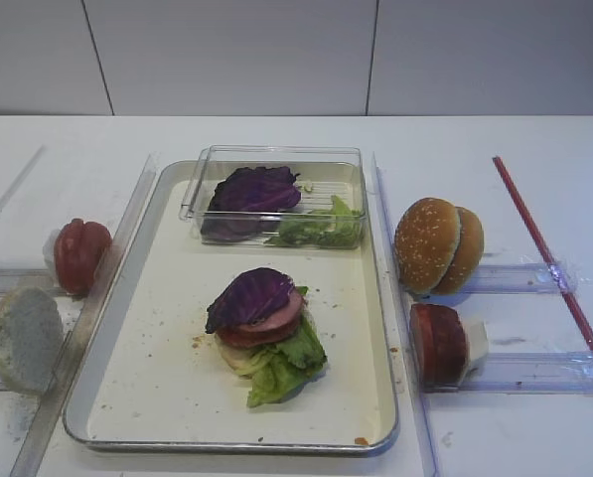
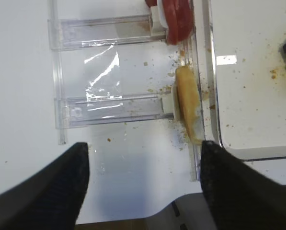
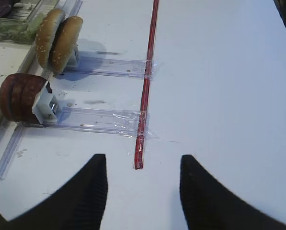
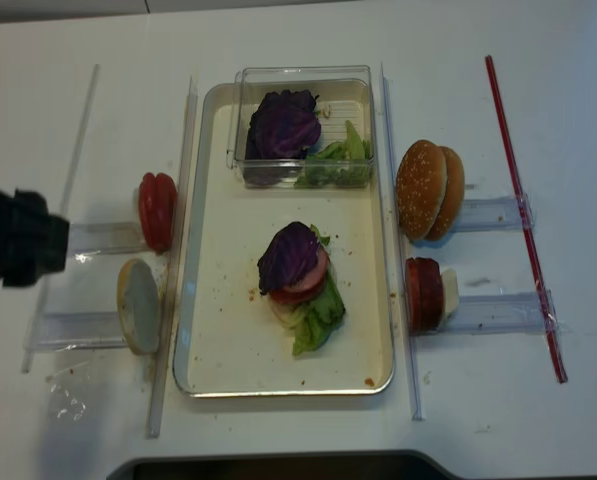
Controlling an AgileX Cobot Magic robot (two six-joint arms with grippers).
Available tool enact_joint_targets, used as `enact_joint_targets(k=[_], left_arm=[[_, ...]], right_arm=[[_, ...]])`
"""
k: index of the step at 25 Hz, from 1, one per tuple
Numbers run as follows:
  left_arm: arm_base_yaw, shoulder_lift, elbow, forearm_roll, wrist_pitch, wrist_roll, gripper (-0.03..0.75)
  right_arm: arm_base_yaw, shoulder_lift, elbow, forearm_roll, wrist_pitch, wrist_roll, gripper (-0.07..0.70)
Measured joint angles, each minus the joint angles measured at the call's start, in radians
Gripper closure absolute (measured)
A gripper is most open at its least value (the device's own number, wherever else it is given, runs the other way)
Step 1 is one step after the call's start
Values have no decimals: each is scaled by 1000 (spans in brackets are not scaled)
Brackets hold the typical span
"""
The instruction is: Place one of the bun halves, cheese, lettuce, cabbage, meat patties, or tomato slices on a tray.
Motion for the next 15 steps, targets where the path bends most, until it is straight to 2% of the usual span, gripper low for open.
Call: enact_joint_targets(k=[10, 15], left_arm=[[0, -263, 121, -2, 9, 0, 261], [0, -375, 147, -2, 14, 10, 262]], right_arm=[[0, 0, 0, 0, 0, 0, 249], [0, 0, 0, 0, 0, 0, 249]])
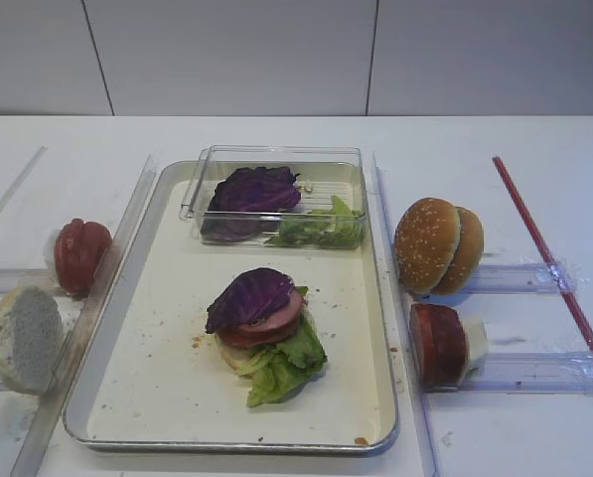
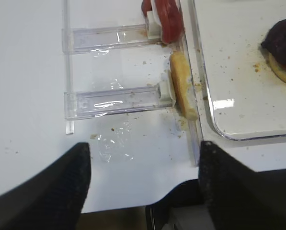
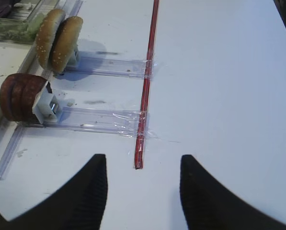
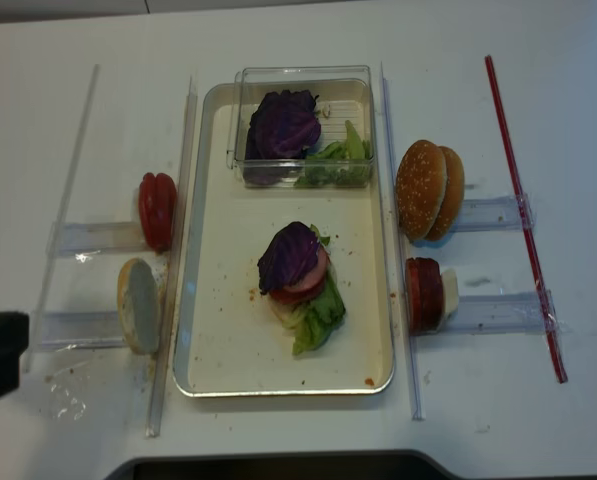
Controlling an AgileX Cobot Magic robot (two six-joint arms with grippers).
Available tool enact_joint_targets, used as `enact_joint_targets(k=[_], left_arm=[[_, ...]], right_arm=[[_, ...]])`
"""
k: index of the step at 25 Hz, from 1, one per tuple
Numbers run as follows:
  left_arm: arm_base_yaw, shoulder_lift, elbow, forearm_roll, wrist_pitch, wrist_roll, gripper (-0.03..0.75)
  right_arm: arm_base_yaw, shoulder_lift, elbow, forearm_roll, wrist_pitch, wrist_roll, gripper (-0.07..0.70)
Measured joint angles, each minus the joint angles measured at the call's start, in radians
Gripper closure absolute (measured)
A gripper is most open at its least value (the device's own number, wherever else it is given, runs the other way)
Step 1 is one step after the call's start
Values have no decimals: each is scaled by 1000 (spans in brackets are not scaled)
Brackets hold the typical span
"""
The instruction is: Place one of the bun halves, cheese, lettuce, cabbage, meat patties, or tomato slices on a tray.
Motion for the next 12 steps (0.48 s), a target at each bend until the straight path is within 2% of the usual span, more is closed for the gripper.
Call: enact_joint_targets(k=[12], left_arm=[[0, -195, 147, 0, 6, 21, 263]], right_arm=[[0, 0, 0, 0, 0, 0, 249]])
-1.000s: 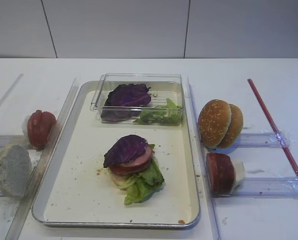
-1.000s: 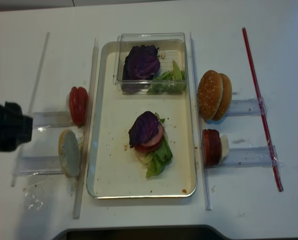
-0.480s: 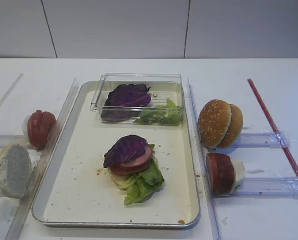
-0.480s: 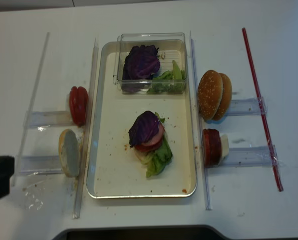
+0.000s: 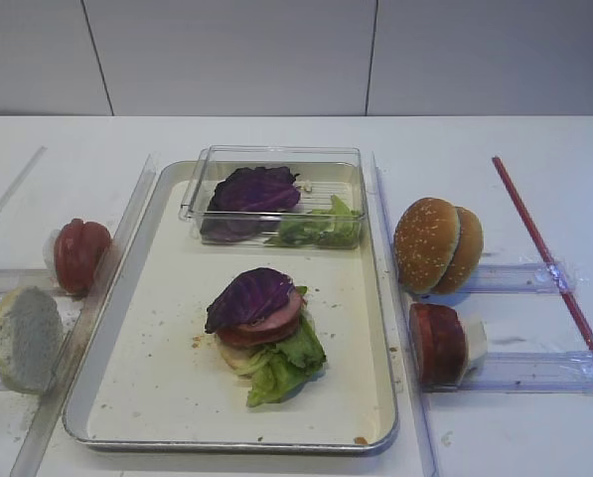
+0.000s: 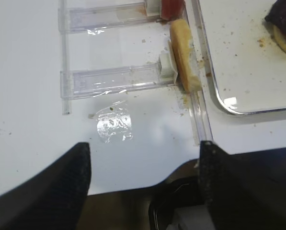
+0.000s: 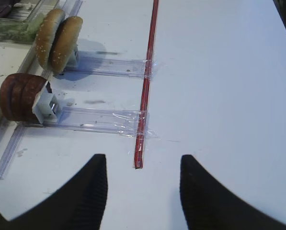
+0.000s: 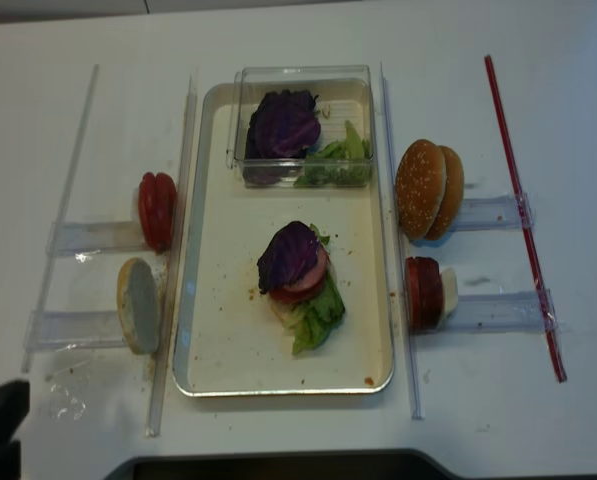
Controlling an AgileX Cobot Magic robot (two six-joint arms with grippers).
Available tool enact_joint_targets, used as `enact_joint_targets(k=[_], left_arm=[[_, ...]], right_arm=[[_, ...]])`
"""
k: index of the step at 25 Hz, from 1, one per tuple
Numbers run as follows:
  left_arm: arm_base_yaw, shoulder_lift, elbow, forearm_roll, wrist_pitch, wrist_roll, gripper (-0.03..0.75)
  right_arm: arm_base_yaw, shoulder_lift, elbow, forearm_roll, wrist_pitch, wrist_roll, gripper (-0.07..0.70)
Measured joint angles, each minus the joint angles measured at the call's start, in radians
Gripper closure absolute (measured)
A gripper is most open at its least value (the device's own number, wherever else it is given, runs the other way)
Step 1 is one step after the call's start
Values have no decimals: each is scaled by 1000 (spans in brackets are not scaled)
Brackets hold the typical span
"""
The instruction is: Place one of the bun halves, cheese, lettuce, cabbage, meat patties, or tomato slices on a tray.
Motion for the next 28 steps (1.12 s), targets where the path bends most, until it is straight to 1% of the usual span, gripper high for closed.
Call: enact_joint_targets(k=[8, 18, 28], left_arm=[[0, -118, 7, 0, 2, 9, 263], [0, -223, 9, -2, 6, 40, 263], [0, -385, 154, -2, -4, 66, 264]], right_arm=[[0, 0, 0, 0, 0, 0, 249], [0, 0, 0, 0, 2, -2, 249], [0, 0, 0, 0, 2, -2, 249]])
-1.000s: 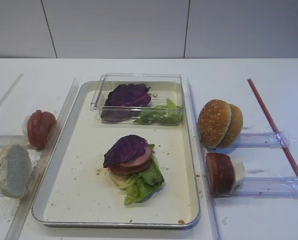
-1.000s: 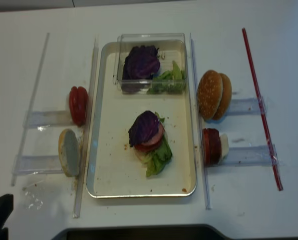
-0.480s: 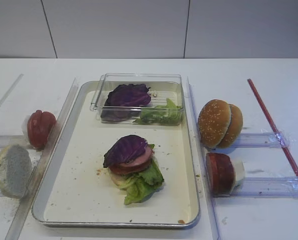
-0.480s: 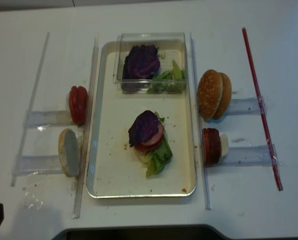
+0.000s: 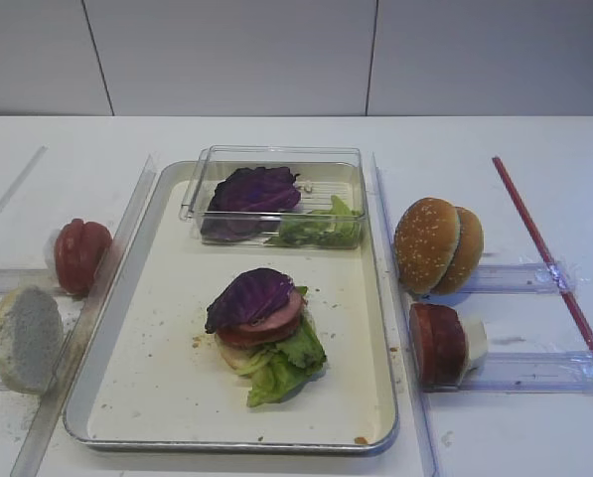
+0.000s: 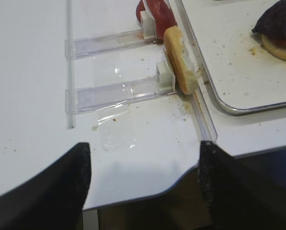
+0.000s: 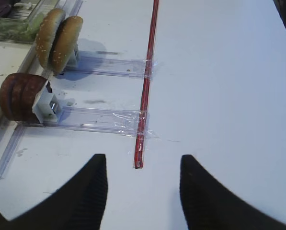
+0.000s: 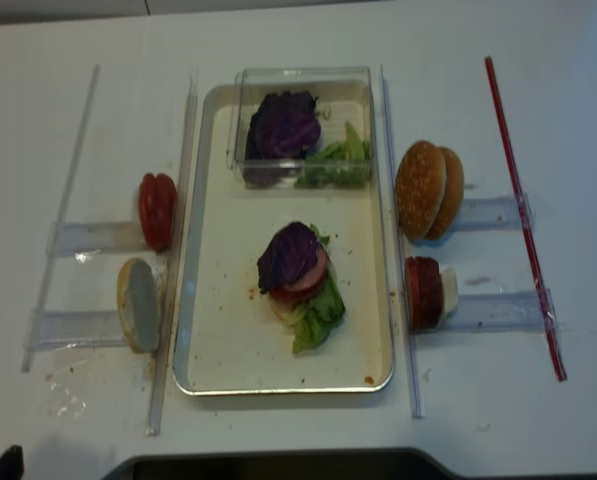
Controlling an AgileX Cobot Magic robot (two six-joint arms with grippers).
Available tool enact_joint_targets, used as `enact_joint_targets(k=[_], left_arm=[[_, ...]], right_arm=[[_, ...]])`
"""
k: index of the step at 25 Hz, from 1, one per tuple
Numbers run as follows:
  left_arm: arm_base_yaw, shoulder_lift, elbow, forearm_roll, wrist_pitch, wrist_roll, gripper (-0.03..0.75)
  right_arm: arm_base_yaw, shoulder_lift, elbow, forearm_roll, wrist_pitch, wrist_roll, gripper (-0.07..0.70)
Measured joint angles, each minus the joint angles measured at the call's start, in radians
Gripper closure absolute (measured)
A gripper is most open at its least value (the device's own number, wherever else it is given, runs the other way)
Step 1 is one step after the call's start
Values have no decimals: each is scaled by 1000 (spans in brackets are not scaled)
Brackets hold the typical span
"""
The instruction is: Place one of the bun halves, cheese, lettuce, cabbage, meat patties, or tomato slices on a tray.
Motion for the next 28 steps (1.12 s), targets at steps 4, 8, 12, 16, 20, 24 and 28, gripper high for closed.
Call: enact_joint_targets(k=[4, 8, 12, 16, 20, 24, 28], left_arm=[[0, -37, 27, 0, -10, 11, 264], [0, -41, 44, -2, -43, 13, 264], [0, -41, 60, -9, -64, 15, 265], [0, -41, 60, -9, -70, 15, 265], [0, -41, 60, -9, -72, 15, 265], [0, -41, 60, -9, -72, 15, 265], [0, -41, 60, -9, -72, 14, 265]], right_arm=[[0, 0, 0, 0, 0, 0, 249], [0, 0, 0, 0, 0, 0, 249], [0, 0, 0, 0, 0, 0, 249], [0, 0, 0, 0, 0, 0, 249], [0, 0, 2, 0, 0, 0, 249], [0, 0, 2, 0, 0, 0, 249], [0, 0, 2, 0, 0, 0, 249]])
